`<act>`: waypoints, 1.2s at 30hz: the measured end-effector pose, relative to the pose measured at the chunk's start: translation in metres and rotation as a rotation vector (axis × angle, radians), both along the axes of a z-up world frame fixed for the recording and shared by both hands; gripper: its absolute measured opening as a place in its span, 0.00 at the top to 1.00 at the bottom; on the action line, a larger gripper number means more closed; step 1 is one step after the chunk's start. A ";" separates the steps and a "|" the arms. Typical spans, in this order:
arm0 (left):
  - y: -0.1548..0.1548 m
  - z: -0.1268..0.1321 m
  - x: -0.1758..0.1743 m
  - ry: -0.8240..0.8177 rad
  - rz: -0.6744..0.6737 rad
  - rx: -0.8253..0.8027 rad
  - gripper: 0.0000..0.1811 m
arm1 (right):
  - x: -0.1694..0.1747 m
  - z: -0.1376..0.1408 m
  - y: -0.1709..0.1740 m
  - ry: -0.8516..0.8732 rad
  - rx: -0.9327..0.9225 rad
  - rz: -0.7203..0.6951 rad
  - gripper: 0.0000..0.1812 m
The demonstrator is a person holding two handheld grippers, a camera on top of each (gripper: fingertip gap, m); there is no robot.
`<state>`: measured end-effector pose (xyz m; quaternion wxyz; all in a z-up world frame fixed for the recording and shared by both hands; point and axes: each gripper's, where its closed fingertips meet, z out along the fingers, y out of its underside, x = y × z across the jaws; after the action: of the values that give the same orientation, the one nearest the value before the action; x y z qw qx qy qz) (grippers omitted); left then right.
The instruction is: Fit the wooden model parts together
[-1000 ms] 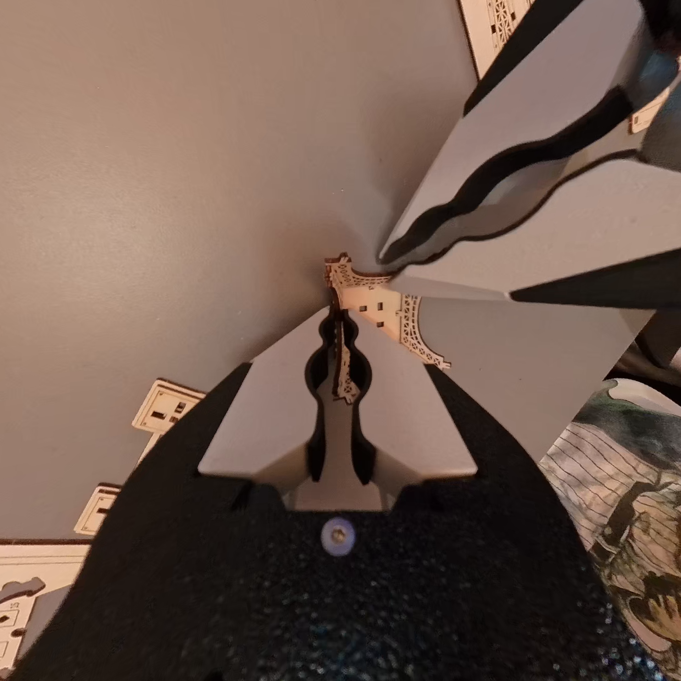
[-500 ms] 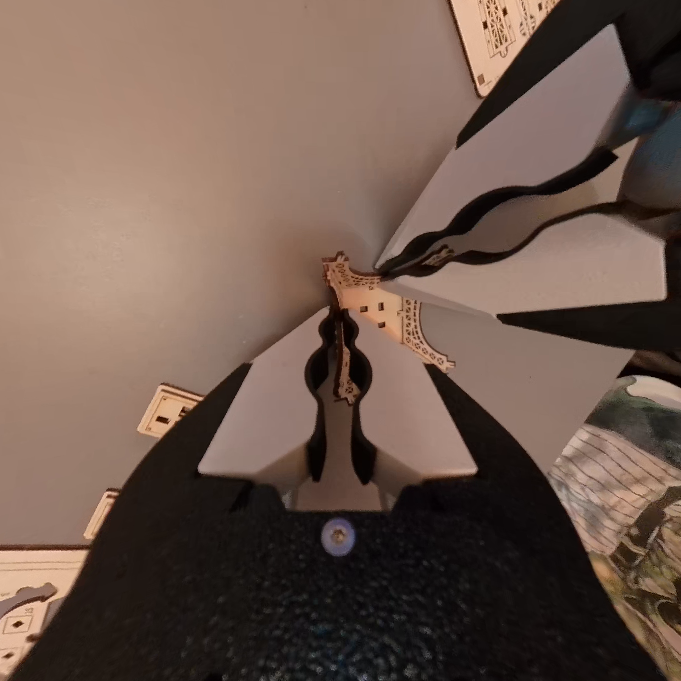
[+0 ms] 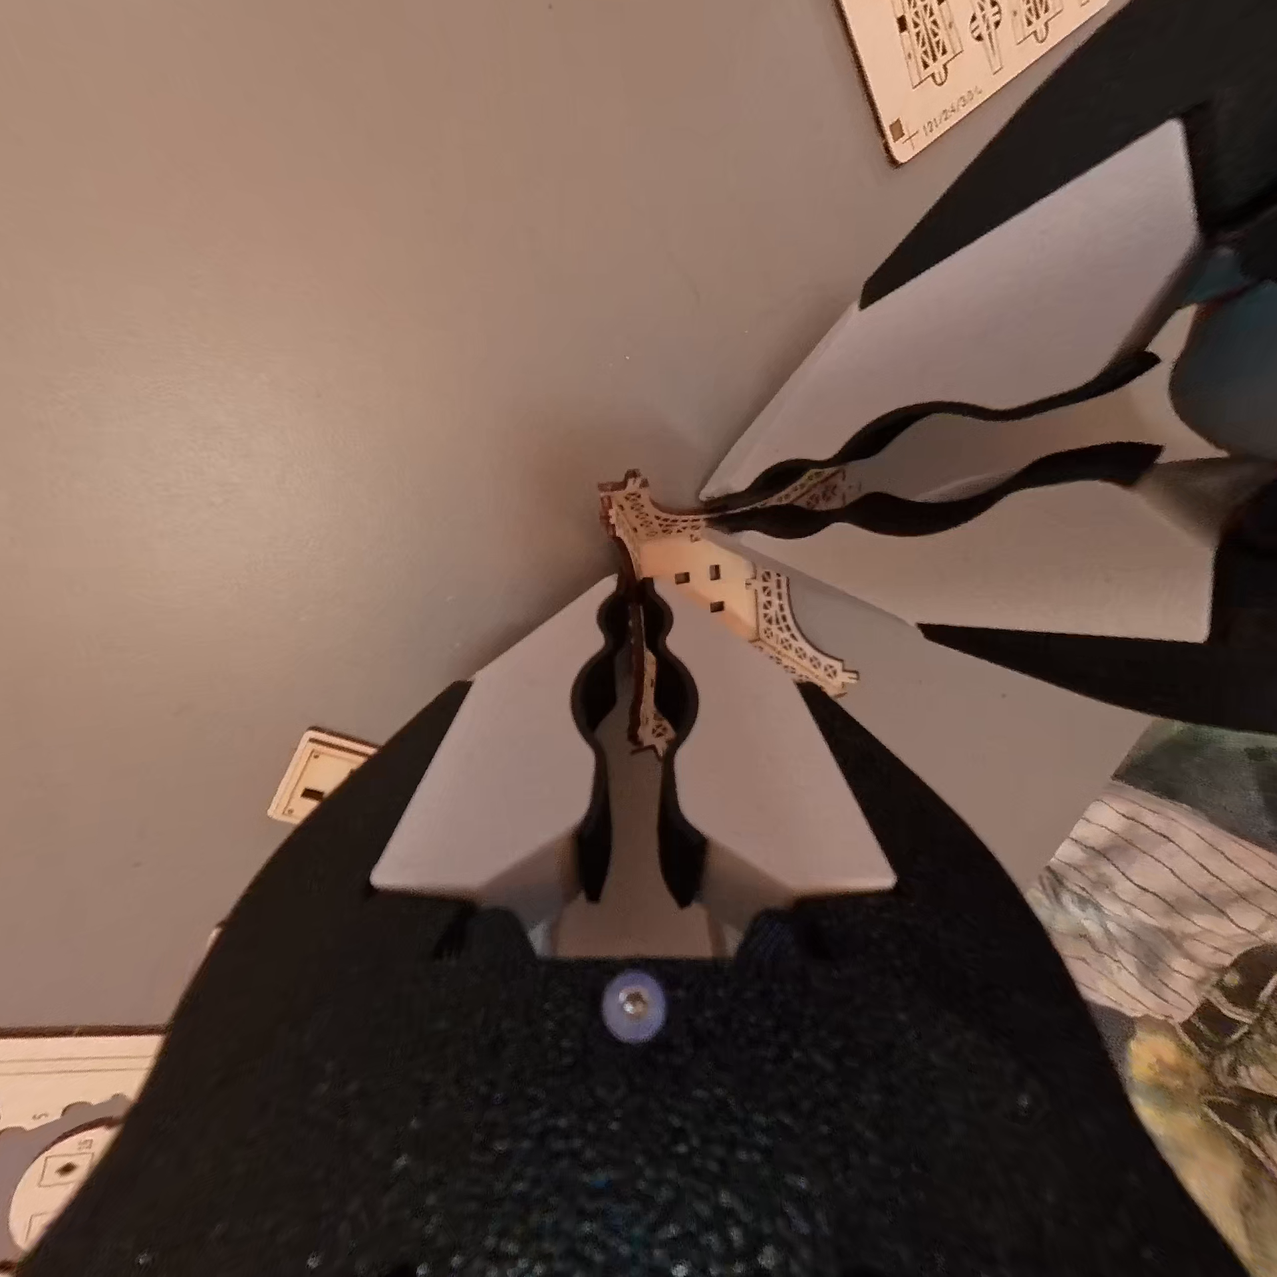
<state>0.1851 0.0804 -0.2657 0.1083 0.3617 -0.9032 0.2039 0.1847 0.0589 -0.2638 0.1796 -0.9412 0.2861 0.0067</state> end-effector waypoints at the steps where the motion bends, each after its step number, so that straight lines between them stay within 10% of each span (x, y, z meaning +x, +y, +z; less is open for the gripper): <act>1: 0.000 0.000 0.000 0.003 -0.004 -0.002 1.00 | 0.000 0.000 0.000 0.003 -0.008 -0.003 0.99; 36: 0.000 0.000 0.001 -0.022 0.009 -0.018 1.00 | -0.004 0.007 0.000 0.270 0.096 -0.158 0.95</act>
<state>0.1858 0.0800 -0.2658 0.1005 0.3625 -0.9009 0.2165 0.1808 0.0590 -0.2572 0.1840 -0.8967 0.3802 0.1328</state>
